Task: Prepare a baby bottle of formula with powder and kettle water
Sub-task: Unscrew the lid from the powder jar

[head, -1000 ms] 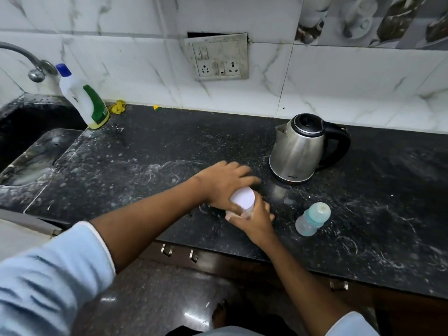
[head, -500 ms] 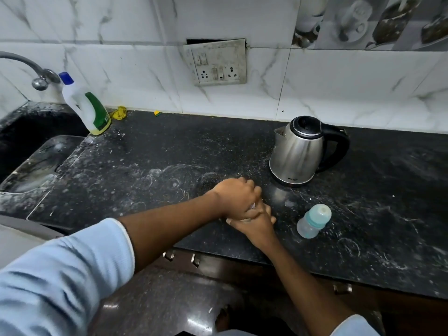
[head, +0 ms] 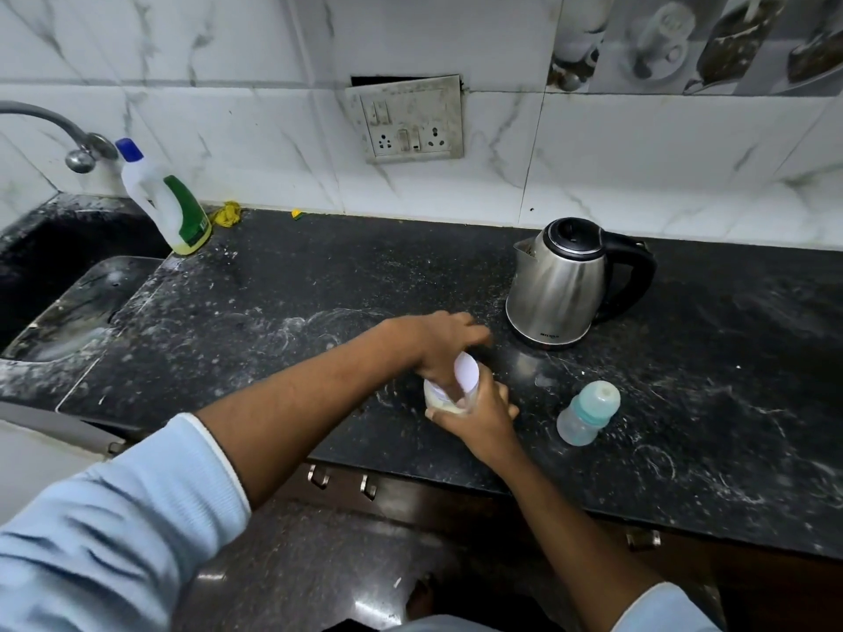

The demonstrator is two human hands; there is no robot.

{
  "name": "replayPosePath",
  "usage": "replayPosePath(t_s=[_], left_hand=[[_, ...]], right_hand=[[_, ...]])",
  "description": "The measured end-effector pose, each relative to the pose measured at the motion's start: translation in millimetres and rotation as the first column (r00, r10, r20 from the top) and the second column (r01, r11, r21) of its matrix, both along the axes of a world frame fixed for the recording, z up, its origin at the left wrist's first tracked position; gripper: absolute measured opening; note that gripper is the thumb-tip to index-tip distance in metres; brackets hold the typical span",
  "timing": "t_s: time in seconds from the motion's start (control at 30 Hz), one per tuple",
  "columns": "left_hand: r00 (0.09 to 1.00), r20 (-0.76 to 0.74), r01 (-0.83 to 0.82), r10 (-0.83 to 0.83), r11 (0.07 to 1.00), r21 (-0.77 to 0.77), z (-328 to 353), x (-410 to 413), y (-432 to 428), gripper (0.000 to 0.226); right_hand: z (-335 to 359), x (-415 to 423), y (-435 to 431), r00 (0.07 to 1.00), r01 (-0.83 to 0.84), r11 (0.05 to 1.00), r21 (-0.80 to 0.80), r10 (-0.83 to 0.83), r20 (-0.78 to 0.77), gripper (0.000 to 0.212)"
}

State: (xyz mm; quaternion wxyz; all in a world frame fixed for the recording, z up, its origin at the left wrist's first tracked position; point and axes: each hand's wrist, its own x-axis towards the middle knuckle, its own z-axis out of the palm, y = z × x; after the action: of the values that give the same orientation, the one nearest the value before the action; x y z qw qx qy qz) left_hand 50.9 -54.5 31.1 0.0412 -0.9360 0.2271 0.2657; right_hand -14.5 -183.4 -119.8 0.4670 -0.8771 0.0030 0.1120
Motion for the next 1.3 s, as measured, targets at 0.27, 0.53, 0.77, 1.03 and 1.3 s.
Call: replayPosePath(t_s=[0.27,0.53,0.77,1.03,1.3], left_hand=[[0.995,0.067,-0.075,0.074,0.997,0.016,-20,-14,-2,0.084],[0.844,-0.349,-0.503,0.407,0.378,-0.777,-12,-28,83,0.074],[0.693,-0.387,-0.469,0.608,-0.027,-0.883,-94,-80,111,0.126],[0.637,-0.037,-0.564,0.770,0.433,-0.704,-147,-96,112,0.143],[0.634,-0.009,-0.597,0.773,0.483,-0.640,-150,-96,118,0.148]], right_hand=[[-5,2,2,1.000,0.004,1.000,0.027,-0.004,0.001,0.102],[-9,3,2,0.999,0.007,1.000,-0.016,-0.007,0.042,0.100],[-7,0,3,1.000,0.028,0.999,-0.024,-0.027,0.006,0.103],[-2,0,2,1.000,0.016,1.000,-0.026,-0.016,-0.005,0.105],[1,-2,1,1.000,-0.003,1.000,-0.009,0.003,0.005,0.102]])
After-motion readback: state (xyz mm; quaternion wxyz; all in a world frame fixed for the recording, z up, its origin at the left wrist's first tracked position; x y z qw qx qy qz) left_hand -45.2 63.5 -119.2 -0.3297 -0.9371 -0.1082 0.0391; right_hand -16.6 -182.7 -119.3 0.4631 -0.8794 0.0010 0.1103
